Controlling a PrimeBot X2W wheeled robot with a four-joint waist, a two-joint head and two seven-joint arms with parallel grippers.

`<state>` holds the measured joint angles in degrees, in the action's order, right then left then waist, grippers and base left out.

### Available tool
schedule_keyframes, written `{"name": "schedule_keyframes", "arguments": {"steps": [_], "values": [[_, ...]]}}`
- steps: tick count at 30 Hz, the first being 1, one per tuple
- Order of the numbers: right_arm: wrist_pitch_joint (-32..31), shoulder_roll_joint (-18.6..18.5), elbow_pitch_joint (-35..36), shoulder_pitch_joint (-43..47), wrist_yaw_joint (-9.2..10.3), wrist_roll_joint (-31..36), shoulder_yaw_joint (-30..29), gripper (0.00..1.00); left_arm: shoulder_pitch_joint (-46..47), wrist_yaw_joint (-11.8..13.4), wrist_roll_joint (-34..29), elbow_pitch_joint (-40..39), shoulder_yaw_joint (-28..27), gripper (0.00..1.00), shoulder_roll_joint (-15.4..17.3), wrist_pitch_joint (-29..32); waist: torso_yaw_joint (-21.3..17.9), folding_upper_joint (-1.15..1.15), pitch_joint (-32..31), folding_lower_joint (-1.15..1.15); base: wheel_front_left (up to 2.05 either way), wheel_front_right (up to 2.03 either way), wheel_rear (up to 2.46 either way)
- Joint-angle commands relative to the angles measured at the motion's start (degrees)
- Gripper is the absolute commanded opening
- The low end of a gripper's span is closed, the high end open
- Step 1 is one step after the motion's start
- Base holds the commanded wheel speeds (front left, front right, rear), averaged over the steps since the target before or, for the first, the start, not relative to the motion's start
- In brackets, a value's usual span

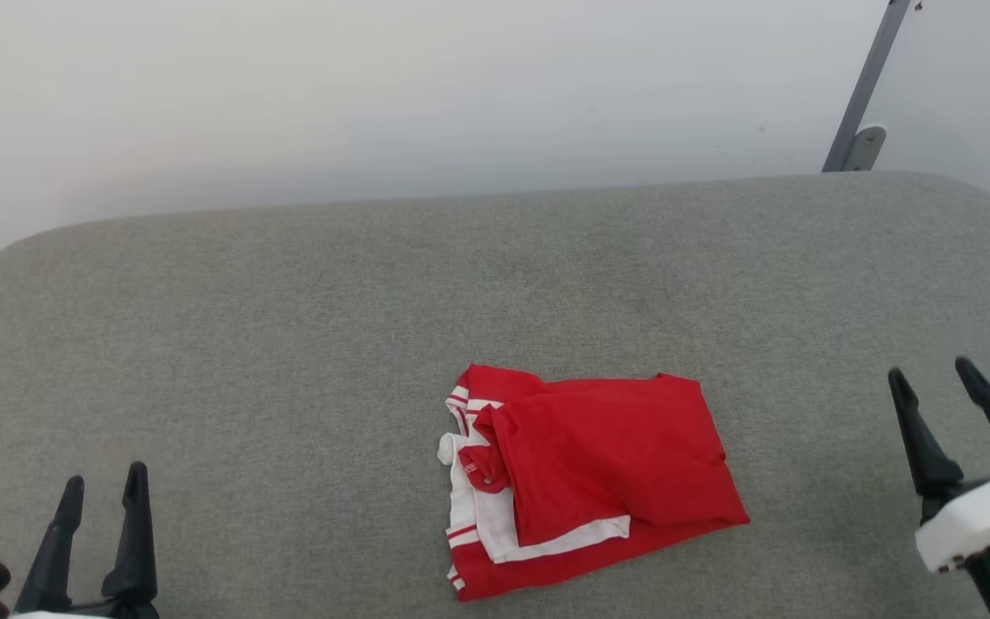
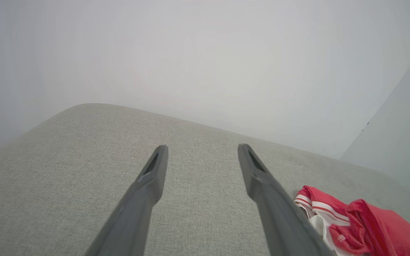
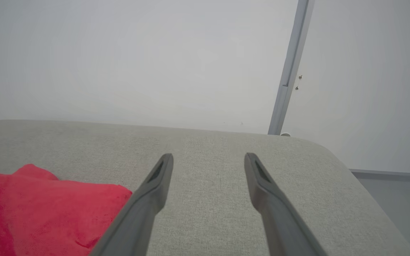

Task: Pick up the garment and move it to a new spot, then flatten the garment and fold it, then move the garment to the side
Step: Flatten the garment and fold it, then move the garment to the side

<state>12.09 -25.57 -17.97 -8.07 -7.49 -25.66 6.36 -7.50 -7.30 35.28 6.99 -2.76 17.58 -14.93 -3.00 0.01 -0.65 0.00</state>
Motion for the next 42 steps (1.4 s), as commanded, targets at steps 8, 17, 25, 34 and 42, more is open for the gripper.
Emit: {"name": "schedule_keyframes", "arguments": {"steps": [8, 17, 25, 34, 42], "values": [[2.87, 3.05, -2.11, 4.13, 0.01, 2.41, -2.78, 1.00, -2.71, -0.16, -2.14, -1.75, -0.25, 1.00, -0.77, -0.36, 0.69, -0.01, -0.82, 0.00, 0.00, 0.00, 0.00], [3.12, 5.46, -0.62, 6.51, 0.01, 3.61, -5.35, 1.00, -2.74, -0.16, -2.97, -1.86, 0.11, 1.00, -2.30, -0.36, 1.08, -0.01, -0.90, 0.00, 0.00, 0.00, 0.00], [3.11, 6.45, 1.05, 7.60, 0.01, 4.79, -6.49, 1.00, -2.11, -0.16, -3.44, -2.01, 0.19, 1.00, -2.53, -0.36, 1.52, -0.01, -0.82, 0.00, 0.00, 0.00, 0.00], [3.11, 6.89, 1.85, 8.29, 0.01, 5.37, -6.92, 1.00, -2.34, -0.16, -3.68, -2.47, 0.45, 1.00, -3.26, -0.37, 2.12, -0.01, -0.93, 0.00, 0.00, 0.00, 0.00], [3.12, 7.20, 1.92, 8.01, 0.00, 5.64, -6.82, 1.00, -2.22, -0.16, -3.91, -2.61, 0.34, 1.00, -3.49, -0.37, 2.43, -0.01, -0.99, 0.00, 0.00, 0.00, 0.00]]}}
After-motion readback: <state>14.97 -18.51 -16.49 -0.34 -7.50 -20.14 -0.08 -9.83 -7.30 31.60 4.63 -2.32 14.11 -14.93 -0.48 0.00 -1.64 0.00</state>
